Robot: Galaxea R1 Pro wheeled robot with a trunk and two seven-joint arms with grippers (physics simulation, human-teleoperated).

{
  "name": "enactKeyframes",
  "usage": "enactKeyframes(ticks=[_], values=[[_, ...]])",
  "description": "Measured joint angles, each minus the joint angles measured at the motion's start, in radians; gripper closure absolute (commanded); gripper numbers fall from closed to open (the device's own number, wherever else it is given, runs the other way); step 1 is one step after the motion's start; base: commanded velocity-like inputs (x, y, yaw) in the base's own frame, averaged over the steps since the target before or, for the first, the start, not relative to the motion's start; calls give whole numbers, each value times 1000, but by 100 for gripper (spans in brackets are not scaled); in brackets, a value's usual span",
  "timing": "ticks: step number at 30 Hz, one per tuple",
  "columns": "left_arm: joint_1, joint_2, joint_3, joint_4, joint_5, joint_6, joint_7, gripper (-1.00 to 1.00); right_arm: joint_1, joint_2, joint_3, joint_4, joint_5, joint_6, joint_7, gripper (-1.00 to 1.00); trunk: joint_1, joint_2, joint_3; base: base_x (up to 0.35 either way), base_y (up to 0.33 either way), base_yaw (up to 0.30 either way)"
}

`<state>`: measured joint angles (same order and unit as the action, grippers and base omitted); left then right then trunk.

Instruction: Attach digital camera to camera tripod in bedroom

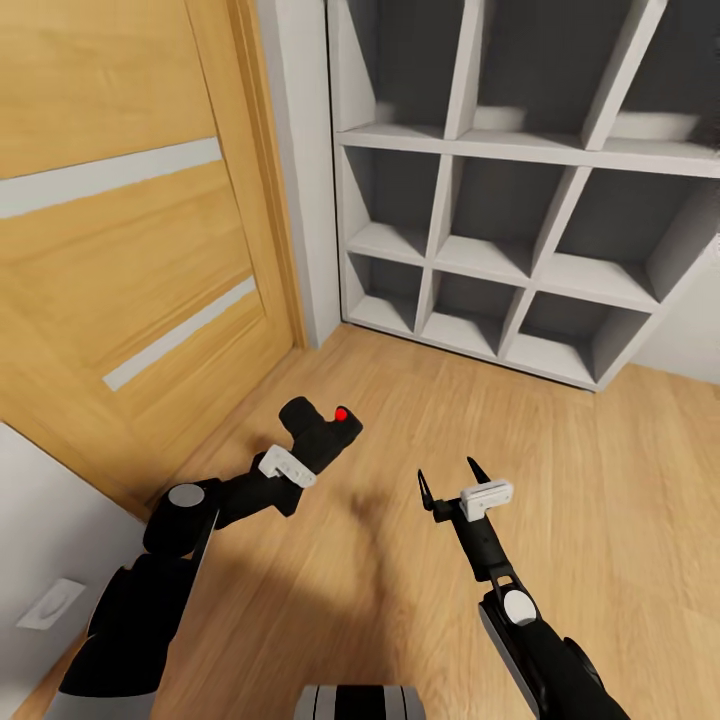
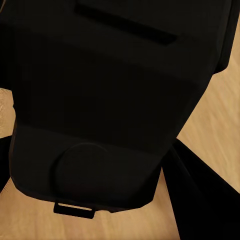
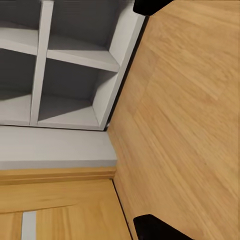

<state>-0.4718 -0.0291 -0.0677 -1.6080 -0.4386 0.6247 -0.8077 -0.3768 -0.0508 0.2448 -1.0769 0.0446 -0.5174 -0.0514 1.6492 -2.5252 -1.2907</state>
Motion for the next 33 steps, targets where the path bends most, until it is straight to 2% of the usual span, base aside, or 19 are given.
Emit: enactKeyframes(ticks=[33], values=[[0, 1, 0, 0, 0, 0, 0, 100, 0, 0, 0, 0, 0, 2, 0, -100, -15, 8, 128, 0, 0, 0]])
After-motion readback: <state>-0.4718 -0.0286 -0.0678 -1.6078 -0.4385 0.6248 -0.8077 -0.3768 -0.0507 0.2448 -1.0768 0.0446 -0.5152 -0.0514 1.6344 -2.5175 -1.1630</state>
